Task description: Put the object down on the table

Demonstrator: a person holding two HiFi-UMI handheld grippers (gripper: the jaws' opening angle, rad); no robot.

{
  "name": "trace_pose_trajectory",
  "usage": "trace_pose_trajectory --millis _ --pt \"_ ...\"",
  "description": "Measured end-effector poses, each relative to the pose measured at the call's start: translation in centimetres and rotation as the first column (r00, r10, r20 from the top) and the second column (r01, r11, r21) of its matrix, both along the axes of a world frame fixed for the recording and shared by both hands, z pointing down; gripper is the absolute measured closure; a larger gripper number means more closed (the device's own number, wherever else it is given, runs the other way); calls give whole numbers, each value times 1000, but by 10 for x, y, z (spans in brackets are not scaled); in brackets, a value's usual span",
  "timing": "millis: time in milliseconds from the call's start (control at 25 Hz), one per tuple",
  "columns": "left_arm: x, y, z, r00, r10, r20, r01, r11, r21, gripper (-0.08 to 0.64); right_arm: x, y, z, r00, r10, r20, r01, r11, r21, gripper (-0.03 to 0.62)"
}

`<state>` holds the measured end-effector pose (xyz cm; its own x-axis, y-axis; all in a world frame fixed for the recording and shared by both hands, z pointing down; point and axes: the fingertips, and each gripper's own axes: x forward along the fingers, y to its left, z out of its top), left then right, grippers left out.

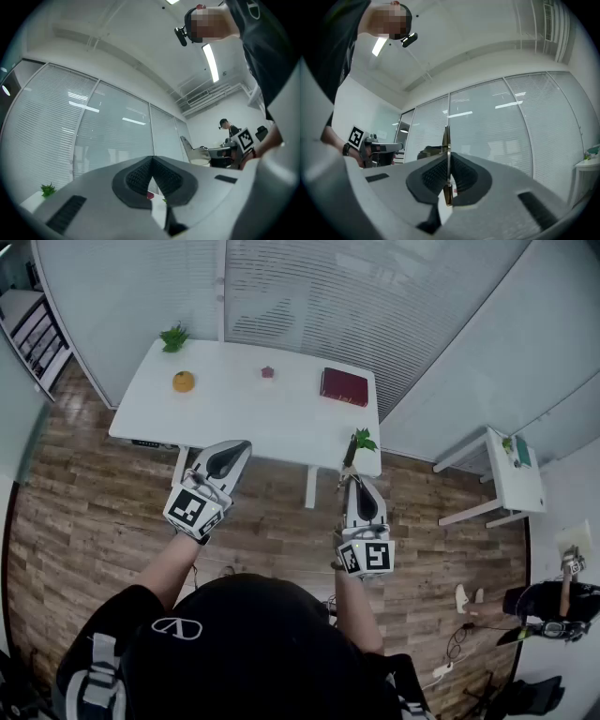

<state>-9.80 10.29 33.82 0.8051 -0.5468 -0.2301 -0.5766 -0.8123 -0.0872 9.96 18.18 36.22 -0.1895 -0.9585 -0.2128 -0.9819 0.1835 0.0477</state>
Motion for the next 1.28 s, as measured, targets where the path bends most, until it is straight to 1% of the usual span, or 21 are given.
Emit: trace_pose_trajectory --millis 360,600,760,1080,1280 --pt "-1 2 2 1000 2 9 -2 1000 2 555 -3 3 6 1000 -1 1 1 1000 -13 588" --pt "-1 0 4 1000 -2 12 2 1000 -2 555 2 3 2 999 -2 38 1 1000 17 586" --pt "0 2 5 1000 -6 15 6 1000 -3 554 5 3 3 999 4 35 -4 1000 16 586" --pt "18 0 8 999 -45 21 45 999 -7 554 24 -2 6 999 -32 33 31 999 16 586" --pt "33 -2 17 995 -92 28 93 995 -21 554 41 -7 14 997 -72 23 72 997 17 586"
